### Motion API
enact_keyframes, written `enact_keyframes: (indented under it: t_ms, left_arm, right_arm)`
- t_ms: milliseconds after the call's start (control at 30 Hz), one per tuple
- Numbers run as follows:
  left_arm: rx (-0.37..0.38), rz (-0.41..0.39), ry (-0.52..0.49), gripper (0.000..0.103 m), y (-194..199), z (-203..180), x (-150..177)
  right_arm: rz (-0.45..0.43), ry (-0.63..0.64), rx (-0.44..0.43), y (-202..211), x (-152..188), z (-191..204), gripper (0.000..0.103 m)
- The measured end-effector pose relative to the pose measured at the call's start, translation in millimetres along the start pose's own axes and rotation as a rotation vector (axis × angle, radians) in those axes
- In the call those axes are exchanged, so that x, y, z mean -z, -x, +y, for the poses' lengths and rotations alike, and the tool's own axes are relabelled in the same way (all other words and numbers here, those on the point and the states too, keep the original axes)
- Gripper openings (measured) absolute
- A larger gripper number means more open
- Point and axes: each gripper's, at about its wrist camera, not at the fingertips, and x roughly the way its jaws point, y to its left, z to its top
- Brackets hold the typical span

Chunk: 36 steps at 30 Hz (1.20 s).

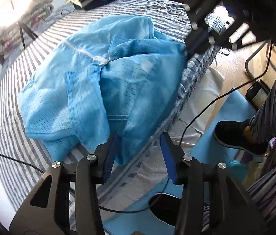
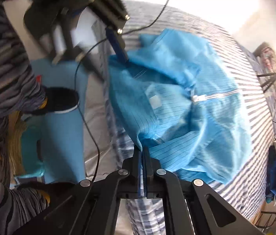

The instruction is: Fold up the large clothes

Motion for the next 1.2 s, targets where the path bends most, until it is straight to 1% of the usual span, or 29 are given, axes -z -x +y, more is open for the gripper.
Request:
enact_keyframes:
  t_ms: [33,67,100,133,167,233,300,400,467,500,533,567,600,633,667,733,767,800,833,867,900,933,967,1067,1100,1133,1167,1200]
  left_arm:
    - [-0.006,-0.004,0.000,0.046,-1,-2,0]
    - [-0.030,-0.013,0.001,0.046,-2,-2,-2]
    - [-0.052,-0.010,0.005,0.043,-5,0,-4]
    - [-0.069,-0.008,0.011,0.023,-9,3,-6]
    - [-0.085,-0.005,0.027,0.005,-12,6,-8]
    - [-0.082,-0.029,0.072,0.004,-10,12,-8]
    - [-0.093,-0.051,0.092,0.003,-7,16,-6]
    - [-0.112,-0.030,0.053,0.003,-14,8,3]
    - [-0.103,0.000,0.033,0.003,-23,2,8]
    - [-0.101,0.003,0.032,0.003,-23,0,9]
    - [-0.093,-0.001,0.036,0.004,-22,-1,10]
    - [-0.083,-0.002,0.043,0.011,-20,0,10]
    - [-0.058,0.000,0.055,0.017,-16,1,11]
    - [-0.037,-0.008,0.061,0.030,-10,3,12]
    - [-0.029,-0.018,0.064,0.040,-2,4,14]
    - [-0.010,-0.044,0.081,0.046,16,8,20]
    - [0.004,-0.062,0.100,0.053,25,13,24]
    - [0.006,-0.079,0.129,0.056,33,19,28]
    - [0.011,-0.101,0.179,0.057,42,29,32]
    - [0.029,-0.120,0.229,0.057,48,40,35]
    - [0.051,-0.144,0.304,0.057,54,57,39]
    - [0.055,-0.162,0.379,0.058,58,74,43]
    - [0.058,-0.179,0.454,0.058,61,92,47]
    - [0.072,-0.238,0.649,0.058,61,139,56]
    - [0.071,-0.250,0.691,0.058,59,150,58]
    - [0.068,-0.264,0.745,0.058,55,165,59]
    - [0.066,-0.276,0.785,0.057,52,176,59]
    - [0.065,-0.287,0.814,0.056,48,184,59]
  right_arm:
    - [-0.008,-0.012,0.005,4,-1,-2,0.000]
    - [-0.015,-0.016,0.010,6,-1,-4,0.000]
    - [-0.023,-0.021,0.024,10,-1,-5,0.000]
    - [-0.030,-0.027,0.033,12,-2,-7,0.000]
    - [-0.036,-0.030,0.041,14,-2,-7,0.000]
    - [-0.042,-0.019,0.077,15,-1,-4,0.000]
    - [-0.039,0.001,0.117,12,3,2,0.000]
    - [-0.028,-0.019,0.111,-5,11,12,0.000]
    - [-0.001,-0.008,0.106,-19,13,20,0.000]
    - [0.006,-0.004,0.106,-25,14,24,0.000]
    - [0.010,-0.014,0.103,-29,14,26,0.000]
    - [0.012,-0.029,0.083,-30,15,26,0.000]
    - [0.011,-0.055,0.047,-29,16,26,0.000]
    - [-0.013,-0.086,0.014,-22,18,23,0.008]
    - [-0.032,-0.106,-0.005,-17,20,20,0.012]
    - [-0.097,-0.181,-0.091,6,29,7,0.028]
    - [-0.122,-0.216,-0.112,14,33,1,0.032]
    - [-0.155,-0.273,-0.140,23,40,-9,0.037]
    - [-0.196,-0.338,-0.159,32,48,-20,0.041]
    - [-0.237,-0.407,-0.157,39,56,-33,0.042]
    - [-0.259,-0.458,-0.152,42,62,-41,0.046]
    - [-0.290,-0.548,-0.154,43,72,-57,0.051]
    - [-0.314,-0.626,-0.154,41,81,-71,0.053]
    - [-0.342,-0.866,-0.097,27,103,-110,0.054]
    - [-0.349,-0.917,-0.088,22,109,-118,0.052]
    - [-0.350,-0.982,-0.056,15,114,-130,0.042]
    - [-0.351,-1.020,-0.019,11,117,-138,0.037]
    - [-0.362,-1.044,-0.005,9,119,-142,0.032]
